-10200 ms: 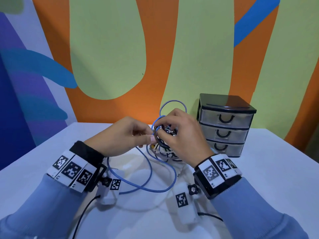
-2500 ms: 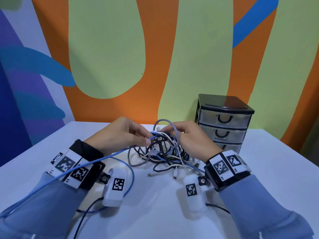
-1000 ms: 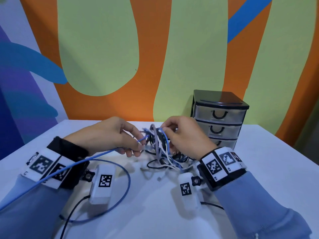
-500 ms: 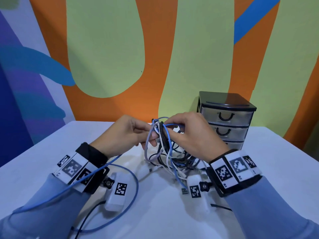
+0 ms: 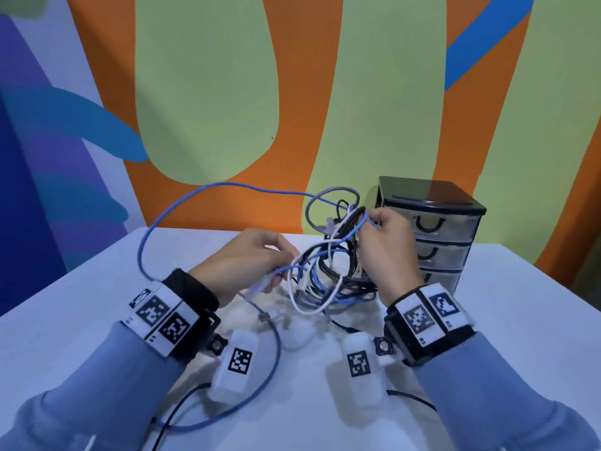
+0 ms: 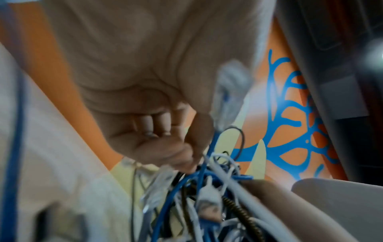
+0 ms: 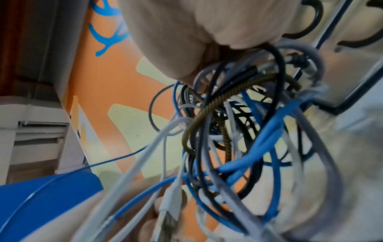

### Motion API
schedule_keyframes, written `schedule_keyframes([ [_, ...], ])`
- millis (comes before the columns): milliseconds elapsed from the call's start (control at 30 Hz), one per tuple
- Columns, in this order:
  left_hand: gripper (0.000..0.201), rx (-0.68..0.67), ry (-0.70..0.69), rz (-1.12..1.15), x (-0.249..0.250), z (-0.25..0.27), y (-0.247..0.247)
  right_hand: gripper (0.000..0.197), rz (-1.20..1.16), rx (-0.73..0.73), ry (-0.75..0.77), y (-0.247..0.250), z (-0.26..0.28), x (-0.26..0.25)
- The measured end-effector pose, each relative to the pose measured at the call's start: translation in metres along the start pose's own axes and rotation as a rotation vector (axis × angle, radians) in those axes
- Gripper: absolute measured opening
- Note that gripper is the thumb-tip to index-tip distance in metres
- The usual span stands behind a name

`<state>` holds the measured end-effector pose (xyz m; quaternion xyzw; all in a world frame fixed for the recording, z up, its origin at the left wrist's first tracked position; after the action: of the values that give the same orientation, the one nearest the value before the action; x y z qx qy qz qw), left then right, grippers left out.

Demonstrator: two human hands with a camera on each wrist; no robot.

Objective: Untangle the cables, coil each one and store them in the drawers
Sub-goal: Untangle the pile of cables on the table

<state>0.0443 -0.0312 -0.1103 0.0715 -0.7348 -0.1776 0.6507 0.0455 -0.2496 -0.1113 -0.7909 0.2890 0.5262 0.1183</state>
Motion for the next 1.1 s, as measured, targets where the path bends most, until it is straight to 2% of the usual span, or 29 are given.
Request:
schedule_keyframes([
  [133, 0.009, 0.092, -0.249, -0.152, 0.017, 0.012, -0.004, 0.026, 0.182, -0.003, 0.05, 0.002, 0.004, -0.002],
  [200, 0.012, 0.213, -0.474, -0.207, 0.03, 0.023, -0.006, 0.021, 0.272, -0.041, 0.088, 0.004, 0.008, -0.008],
  [267, 0.008, 0.291, -0.716, -0.234, 0.045, 0.036, -0.009, 0.019, 0.313, -0.112, 0.167, 0.004, 0.015, -0.016],
  [333, 0.019, 0.299, -0.885, -0.335, 0.051, 0.042, -0.013, 0.016, 0.294, -0.203, 0.285, 0.001, 0.023, -0.026],
  [367, 0.027, 0.286, -0.919, -0.382, 0.051, 0.041, -0.015, 0.016, 0.253, -0.261, 0.328, -0.001, 0.027, -0.03],
  [467, 0.037, 0.25, -0.852, -0.4, 0.049, 0.037, -0.015, 0.019, 0.117, -0.414, 0.359, -0.01, 0.032, -0.031],
  [600, 0.032, 0.238, -0.679, -0.411, 0.045, 0.029, -0.008, 0.016, 0.04, -0.443, 0.346, -0.014, 0.031, -0.027],
  [667, 0.031, 0.268, -0.608, -0.536, 0.039, 0.025, 0.0, 0.017, -0.033, -0.368, 0.293, -0.012, 0.027, -0.027],
  [700, 0.028, 0.268, -0.561, -0.599, 0.034, 0.022, 0.006, 0.019, -0.148, -0.292, 0.224, -0.008, 0.023, -0.029],
  [767, 0.016, 0.262, -0.444, -0.636, 0.025, 0.015, 0.018, 0.021, -0.483, -0.168, 0.052, 0.002, 0.012, -0.035],
  [833, 0.016, 0.291, -0.392, -0.636, 0.019, 0.008, 0.03, 0.023, -0.767, -0.138, -0.046, 0.01, 0.008, -0.041],
  [900, 0.023, 0.314, -0.412, -0.693, 0.014, 0.002, 0.035, 0.025, -0.915, -0.198, -0.095, 0.015, 0.011, -0.046],
  [967, 0.024, 0.372, -0.495, -0.736, 0.012, -0.001, 0.035, 0.028, -0.923, -0.349, -0.144, 0.017, 0.016, -0.051],
  [1033, 0.023, 0.479, -0.629, -0.638, 0.016, -0.001, 0.035, 0.034, -0.791, -0.471, -0.161, 0.016, 0.019, -0.054],
  [1100, 0.023, 0.553, -0.736, -0.417, 0.024, 0.004, 0.033, 0.027, -0.611, -0.497, -0.104, 0.016, 0.019, -0.054],
])
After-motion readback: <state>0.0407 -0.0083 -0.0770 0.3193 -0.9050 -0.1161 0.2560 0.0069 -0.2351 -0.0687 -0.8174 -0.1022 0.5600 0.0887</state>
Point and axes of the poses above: each hand's wrist, its own z-axis away from the middle knuckle, its own y-axis out of the back of the hand, x = y × z, the point moved 2 cm from there along -z, towards the middle knuckle, and after that the axes turned 7 degrees about x, right-handed, at the moved point
